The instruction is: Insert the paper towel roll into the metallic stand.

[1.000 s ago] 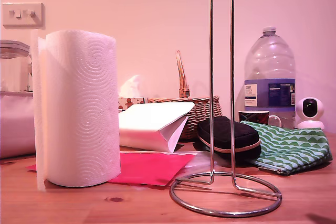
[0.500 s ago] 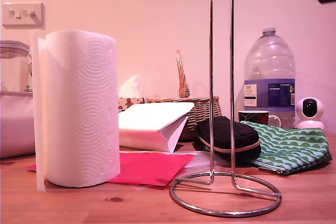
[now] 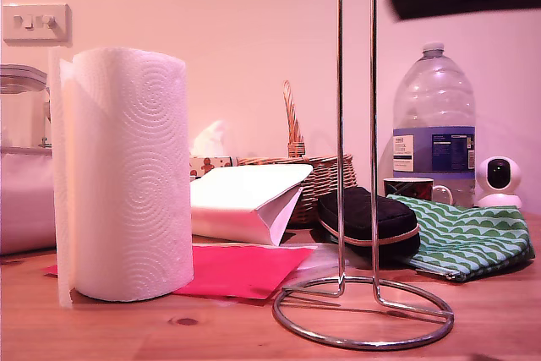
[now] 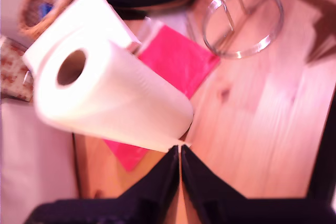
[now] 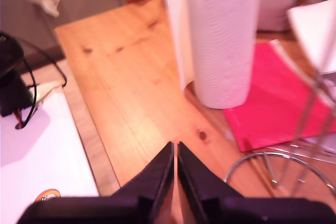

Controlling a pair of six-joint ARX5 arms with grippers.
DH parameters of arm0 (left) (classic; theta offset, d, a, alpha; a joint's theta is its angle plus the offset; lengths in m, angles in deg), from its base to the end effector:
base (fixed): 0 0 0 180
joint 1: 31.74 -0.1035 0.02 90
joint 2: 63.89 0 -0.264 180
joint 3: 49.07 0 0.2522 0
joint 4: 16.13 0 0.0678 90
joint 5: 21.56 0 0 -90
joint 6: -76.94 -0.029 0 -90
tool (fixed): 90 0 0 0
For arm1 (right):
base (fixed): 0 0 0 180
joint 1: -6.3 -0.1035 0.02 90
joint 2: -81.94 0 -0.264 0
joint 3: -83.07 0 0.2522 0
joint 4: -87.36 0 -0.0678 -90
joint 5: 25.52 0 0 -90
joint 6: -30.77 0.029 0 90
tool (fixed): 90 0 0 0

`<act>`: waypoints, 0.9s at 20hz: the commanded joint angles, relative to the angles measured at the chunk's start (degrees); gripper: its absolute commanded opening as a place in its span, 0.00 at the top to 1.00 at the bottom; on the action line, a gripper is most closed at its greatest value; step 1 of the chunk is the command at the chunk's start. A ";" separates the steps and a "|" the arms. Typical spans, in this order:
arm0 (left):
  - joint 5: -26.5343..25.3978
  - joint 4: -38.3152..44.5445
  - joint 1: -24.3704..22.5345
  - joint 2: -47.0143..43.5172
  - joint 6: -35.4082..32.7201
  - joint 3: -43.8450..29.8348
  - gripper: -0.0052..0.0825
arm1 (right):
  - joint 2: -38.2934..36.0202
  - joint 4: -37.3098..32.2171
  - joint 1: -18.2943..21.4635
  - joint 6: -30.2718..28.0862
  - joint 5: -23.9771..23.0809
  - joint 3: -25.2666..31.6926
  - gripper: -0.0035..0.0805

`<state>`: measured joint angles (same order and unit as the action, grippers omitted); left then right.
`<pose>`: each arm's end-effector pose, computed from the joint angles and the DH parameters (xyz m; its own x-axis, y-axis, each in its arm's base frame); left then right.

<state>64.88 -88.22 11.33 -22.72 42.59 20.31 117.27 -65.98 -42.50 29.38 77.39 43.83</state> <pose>0.0840 -0.0760 0.3294 0.5679 -0.4459 -0.6918 0.8214 0.3601 0.4422 0.0905 0.1132 0.2362 0.4240 0.8235 -0.3769 -0.8750 0.4798 0.0640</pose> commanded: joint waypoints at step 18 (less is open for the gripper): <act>5.22 0.28 -8.87 32.04 -5.16 25.18 0.46 | 2.38 -0.17 -0.04 -0.31 -7.52 0.59 0.97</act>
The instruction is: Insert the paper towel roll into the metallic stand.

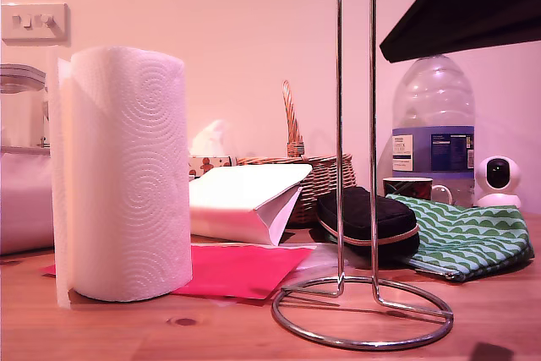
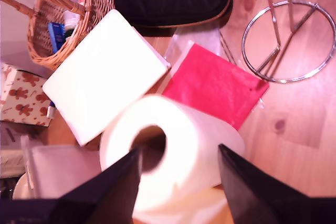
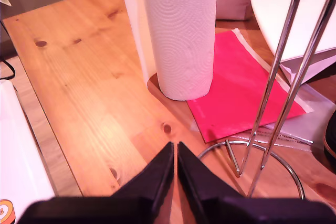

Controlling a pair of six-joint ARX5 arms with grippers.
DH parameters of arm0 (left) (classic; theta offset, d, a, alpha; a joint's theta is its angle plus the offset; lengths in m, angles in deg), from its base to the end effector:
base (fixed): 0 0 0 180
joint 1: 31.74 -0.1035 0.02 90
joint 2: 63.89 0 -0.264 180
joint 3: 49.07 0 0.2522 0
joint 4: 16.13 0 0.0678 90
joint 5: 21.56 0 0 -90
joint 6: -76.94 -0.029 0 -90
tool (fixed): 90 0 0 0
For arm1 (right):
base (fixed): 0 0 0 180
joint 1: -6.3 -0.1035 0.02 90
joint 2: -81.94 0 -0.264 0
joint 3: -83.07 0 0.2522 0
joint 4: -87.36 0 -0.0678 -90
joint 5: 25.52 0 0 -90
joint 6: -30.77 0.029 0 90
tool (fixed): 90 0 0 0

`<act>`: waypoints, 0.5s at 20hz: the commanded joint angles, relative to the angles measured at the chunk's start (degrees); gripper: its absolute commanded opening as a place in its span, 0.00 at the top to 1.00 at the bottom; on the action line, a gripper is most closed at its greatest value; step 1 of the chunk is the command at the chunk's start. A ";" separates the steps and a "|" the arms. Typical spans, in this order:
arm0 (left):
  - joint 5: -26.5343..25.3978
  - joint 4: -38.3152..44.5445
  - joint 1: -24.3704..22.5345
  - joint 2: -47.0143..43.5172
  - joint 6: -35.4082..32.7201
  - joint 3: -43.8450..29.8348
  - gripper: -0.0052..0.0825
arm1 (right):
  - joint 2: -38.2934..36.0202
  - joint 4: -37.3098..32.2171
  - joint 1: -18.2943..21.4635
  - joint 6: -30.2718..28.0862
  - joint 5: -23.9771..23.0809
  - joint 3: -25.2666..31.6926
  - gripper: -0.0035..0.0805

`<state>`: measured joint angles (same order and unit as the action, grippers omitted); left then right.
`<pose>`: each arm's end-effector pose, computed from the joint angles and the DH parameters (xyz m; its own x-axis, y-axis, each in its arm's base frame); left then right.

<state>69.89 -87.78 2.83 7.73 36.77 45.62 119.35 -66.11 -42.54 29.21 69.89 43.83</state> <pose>0.1913 -0.1327 0.3803 0.5302 -0.3961 -0.7496 0.8423 0.3473 0.4123 0.0968 0.1149 0.2315 0.5243 0.7430 -0.4160 -0.8131 0.5820 0.0146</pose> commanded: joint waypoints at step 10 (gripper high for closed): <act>0.57 -1.16 -3.15 9.44 6.78 1.84 0.45 | 0.31 1.73 0.00 -1.55 -0.04 0.59 0.96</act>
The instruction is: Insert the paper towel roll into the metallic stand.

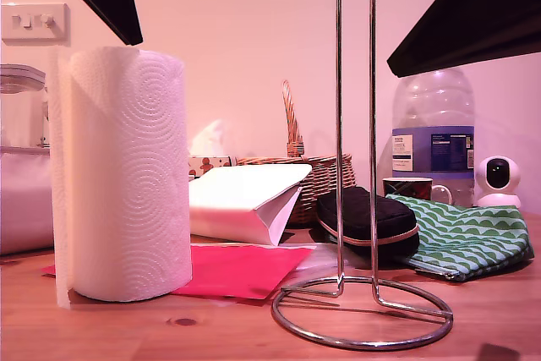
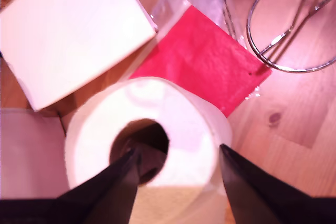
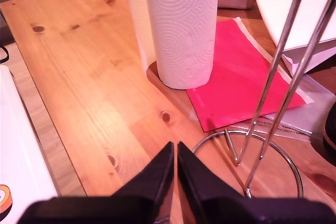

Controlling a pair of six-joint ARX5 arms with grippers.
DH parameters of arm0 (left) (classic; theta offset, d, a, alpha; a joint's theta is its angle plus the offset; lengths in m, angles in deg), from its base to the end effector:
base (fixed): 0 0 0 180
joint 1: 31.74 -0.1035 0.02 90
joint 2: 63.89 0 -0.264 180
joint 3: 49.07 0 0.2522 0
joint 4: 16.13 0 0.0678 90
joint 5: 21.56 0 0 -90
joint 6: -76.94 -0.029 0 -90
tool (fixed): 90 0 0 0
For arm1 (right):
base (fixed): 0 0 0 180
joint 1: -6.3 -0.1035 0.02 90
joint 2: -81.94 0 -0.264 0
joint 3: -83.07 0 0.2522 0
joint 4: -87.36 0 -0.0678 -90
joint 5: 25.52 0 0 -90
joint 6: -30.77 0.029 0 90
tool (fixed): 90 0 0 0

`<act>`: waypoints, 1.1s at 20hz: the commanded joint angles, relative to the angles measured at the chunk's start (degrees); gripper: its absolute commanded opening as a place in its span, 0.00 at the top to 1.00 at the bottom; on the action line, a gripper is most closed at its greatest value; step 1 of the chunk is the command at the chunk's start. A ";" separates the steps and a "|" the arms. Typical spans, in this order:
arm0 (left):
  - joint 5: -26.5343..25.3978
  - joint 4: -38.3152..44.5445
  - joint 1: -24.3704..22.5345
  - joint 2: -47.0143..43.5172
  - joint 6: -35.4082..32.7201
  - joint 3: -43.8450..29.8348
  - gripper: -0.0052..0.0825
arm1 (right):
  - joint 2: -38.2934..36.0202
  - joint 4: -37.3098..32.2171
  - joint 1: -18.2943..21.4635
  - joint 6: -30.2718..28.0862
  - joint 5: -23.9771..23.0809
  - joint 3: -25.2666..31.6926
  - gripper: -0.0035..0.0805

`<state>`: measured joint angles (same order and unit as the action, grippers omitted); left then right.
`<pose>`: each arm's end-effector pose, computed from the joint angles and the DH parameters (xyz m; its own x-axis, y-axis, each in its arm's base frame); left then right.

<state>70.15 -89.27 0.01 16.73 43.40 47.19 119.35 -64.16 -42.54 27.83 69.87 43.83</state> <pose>0.2307 -0.1438 0.3503 0.4410 -0.3080 -0.8430 0.8460 0.4562 0.2759 0.0959 0.1138 0.2286 0.5149 0.7317 -0.4466 -0.8189 0.5739 -0.0038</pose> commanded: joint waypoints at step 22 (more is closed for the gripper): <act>2.78 -1.46 0.07 0.52 7.63 1.84 0.25 | 0.31 -0.07 0.00 -0.20 -1.53 0.59 0.96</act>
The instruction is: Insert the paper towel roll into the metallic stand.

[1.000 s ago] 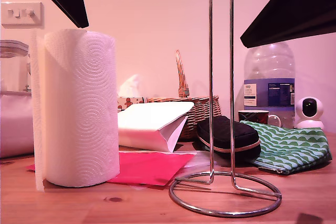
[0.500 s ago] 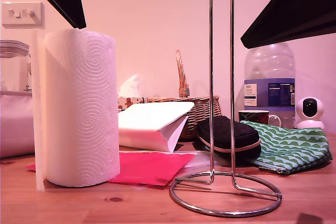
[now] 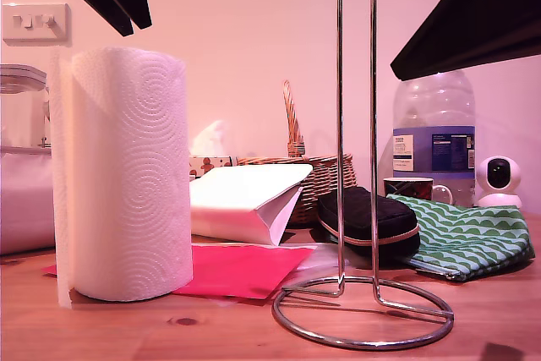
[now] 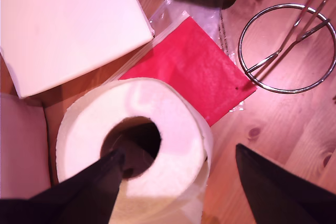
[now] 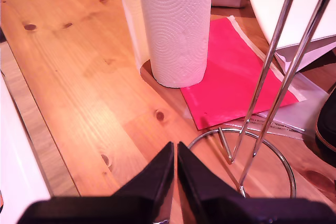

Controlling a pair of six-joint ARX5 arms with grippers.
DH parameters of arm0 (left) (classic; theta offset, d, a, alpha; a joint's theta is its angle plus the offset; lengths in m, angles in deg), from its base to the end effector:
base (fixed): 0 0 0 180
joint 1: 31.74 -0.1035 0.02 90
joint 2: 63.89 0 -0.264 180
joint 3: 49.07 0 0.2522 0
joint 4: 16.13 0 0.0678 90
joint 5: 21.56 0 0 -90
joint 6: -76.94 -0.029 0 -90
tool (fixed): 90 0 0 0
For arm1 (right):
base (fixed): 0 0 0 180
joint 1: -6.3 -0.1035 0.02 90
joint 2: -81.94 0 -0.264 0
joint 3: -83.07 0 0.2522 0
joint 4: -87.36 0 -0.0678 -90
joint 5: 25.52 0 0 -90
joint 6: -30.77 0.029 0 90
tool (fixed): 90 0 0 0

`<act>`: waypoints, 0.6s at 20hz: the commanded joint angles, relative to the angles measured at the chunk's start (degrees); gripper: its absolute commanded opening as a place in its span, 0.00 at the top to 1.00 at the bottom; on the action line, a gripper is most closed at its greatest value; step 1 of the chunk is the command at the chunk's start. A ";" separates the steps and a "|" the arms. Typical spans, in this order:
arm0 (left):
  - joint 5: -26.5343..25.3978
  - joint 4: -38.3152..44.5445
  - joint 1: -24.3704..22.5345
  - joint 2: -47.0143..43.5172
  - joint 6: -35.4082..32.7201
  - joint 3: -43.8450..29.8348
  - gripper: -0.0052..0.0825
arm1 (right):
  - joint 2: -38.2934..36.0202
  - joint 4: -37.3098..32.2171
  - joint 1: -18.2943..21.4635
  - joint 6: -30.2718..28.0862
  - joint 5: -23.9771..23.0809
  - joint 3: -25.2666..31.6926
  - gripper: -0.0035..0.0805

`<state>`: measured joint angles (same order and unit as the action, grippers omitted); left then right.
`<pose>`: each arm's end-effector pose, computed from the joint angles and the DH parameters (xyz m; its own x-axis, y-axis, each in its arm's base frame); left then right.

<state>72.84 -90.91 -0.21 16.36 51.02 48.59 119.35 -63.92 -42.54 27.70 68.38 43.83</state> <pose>0.2273 -0.1421 0.3577 0.4181 -0.3465 -0.8397 0.8144 0.5524 0.1776 0.0963 0.1132 0.2282 0.5344 0.7147 -0.4512 -0.8059 0.5919 -0.0170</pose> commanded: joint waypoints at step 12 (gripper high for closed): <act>1.11 0.52 -0.55 8.44 0.33 0.44 0.25 | 0.31 -0.31 0.00 -0.02 -0.04 0.59 0.96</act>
<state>73.58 -90.30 -0.45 23.75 51.09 48.68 119.35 -63.86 -42.54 27.70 68.38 43.83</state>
